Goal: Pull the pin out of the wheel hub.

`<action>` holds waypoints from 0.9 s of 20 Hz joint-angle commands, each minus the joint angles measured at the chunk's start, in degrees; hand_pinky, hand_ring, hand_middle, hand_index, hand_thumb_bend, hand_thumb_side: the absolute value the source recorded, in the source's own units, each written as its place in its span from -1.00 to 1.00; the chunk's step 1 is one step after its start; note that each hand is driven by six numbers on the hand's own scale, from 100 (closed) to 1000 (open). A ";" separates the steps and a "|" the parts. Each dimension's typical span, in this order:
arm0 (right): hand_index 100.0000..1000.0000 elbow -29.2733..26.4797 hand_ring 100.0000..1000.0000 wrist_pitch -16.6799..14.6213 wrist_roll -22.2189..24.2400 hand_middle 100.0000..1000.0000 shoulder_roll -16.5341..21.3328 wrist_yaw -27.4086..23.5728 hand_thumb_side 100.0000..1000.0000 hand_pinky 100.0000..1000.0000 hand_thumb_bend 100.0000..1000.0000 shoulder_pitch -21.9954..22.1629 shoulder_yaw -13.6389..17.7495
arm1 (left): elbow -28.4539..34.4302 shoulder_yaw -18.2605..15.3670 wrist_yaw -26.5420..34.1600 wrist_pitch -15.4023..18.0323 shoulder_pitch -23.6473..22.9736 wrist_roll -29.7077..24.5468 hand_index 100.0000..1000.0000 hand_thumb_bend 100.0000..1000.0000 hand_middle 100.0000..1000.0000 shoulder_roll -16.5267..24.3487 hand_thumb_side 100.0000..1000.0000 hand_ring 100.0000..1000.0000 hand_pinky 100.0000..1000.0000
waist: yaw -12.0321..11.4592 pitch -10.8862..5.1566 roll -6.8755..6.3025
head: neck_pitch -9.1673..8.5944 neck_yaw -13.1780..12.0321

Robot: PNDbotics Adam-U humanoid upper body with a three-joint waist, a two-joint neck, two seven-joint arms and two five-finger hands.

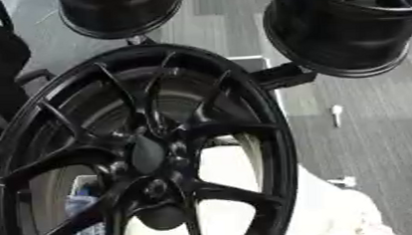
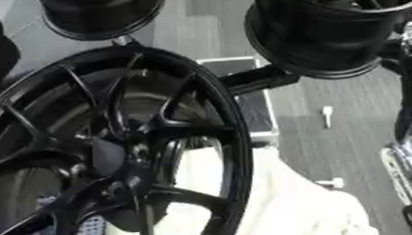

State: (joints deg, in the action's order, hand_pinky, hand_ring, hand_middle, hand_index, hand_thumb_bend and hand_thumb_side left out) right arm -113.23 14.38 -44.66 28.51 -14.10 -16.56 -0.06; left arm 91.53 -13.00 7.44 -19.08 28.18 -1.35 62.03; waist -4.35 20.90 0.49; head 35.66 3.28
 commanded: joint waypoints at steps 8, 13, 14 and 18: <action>0.39 -1.37 0.28 0.87 2.33 0.01 3.11 4.09 0.40 0.47 -1.00 -4.62 -0.65 | 15.41 -1.52 1.80 9.46 -3.84 9.11 0.59 -0.22 0.34 -10.42 -0.52 0.49 0.40 | 0.30 -1.19 1.32 | -1.31 -0.43; 0.40 -1.37 0.29 0.37 2.77 0.03 3.31 5.35 0.38 0.48 -1.00 -6.05 -0.69 | 22.13 -1.67 4.12 13.84 -9.49 13.49 0.61 -0.40 0.35 -17.54 -0.21 0.49 0.41 | 0.26 -1.11 2.07 | -1.30 -0.77; 0.40 -1.37 0.29 0.33 2.87 0.03 3.36 5.66 0.36 0.48 -1.00 -6.22 -0.69 | 22.61 -1.48 4.64 14.71 -10.18 14.36 0.61 -0.42 0.35 -18.94 -0.21 0.50 0.41 | 0.29 -1.13 2.13 | -1.23 -0.75; 0.40 -1.37 0.29 0.41 3.02 0.03 3.70 6.92 0.32 0.48 -1.00 -6.48 -0.41 | 23.04 0.15 3.93 18.42 -11.69 18.08 0.62 -0.38 0.36 -24.42 -0.25 0.50 0.41 | 0.12 -1.24 2.05 | -1.26 -0.90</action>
State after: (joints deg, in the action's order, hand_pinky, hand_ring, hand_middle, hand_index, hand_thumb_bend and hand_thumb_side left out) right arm -113.24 14.84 -41.80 30.25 -8.13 -22.22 -1.07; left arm 113.35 -12.85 11.47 -1.86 16.33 15.68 37.78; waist -4.21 20.87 2.81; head 35.12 2.60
